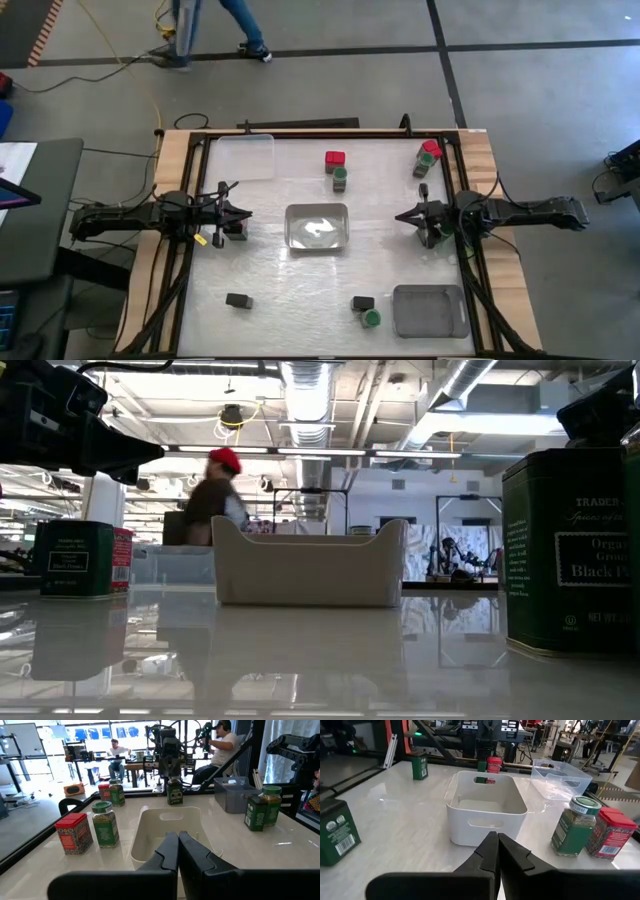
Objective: Sort spices by type
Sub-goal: Put the middle green seasoning bottle into the black bin
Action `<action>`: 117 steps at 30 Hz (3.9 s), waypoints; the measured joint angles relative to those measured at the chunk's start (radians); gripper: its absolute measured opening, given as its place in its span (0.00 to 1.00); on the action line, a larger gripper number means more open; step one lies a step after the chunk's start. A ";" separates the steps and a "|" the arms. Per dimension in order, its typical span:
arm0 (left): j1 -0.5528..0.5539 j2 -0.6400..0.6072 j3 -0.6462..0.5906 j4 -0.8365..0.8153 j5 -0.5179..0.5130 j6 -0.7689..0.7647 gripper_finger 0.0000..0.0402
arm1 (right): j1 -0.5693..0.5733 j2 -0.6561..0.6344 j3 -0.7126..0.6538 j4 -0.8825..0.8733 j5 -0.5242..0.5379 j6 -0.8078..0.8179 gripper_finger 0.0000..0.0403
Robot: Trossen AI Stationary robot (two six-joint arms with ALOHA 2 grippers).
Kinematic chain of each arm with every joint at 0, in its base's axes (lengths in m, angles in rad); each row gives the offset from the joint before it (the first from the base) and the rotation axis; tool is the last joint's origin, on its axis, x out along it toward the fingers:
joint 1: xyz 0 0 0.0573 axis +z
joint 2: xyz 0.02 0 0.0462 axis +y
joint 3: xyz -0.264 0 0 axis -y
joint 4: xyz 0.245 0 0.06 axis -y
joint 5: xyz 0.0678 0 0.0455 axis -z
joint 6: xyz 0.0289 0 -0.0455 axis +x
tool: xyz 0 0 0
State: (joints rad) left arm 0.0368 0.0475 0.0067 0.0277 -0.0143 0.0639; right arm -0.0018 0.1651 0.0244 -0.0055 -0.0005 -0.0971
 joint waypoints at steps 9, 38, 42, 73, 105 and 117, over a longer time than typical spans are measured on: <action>0.000 0.000 0.000 0.000 0.000 0.000 0.00 | 0.037 0.000 -0.001 0.006 -0.001 0.097 0.10; 0.000 0.000 0.000 0.000 0.000 0.000 0.00 | 0.039 0.000 0.001 -0.003 0.061 0.154 0.70; 0.000 0.000 0.000 0.000 0.000 0.000 0.00 | 0.039 0.000 0.002 -0.005 0.082 0.169 0.72; 0.000 0.000 0.000 0.000 0.000 0.000 0.00 | -0.052 0.159 0.355 -0.136 0.379 0.367 0.72; 0.000 0.000 0.000 0.000 0.000 0.000 0.00 | -0.058 0.725 1.007 -1.520 0.178 1.229 0.72; 0.000 0.000 0.000 0.000 0.000 0.000 0.00 | -0.044 0.725 0.890 -1.530 -0.004 1.165 0.72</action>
State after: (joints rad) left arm 0.0368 0.0477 0.0067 0.0277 -0.0142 0.0639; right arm -0.0460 0.8898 0.9149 -1.5354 -0.0046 1.0682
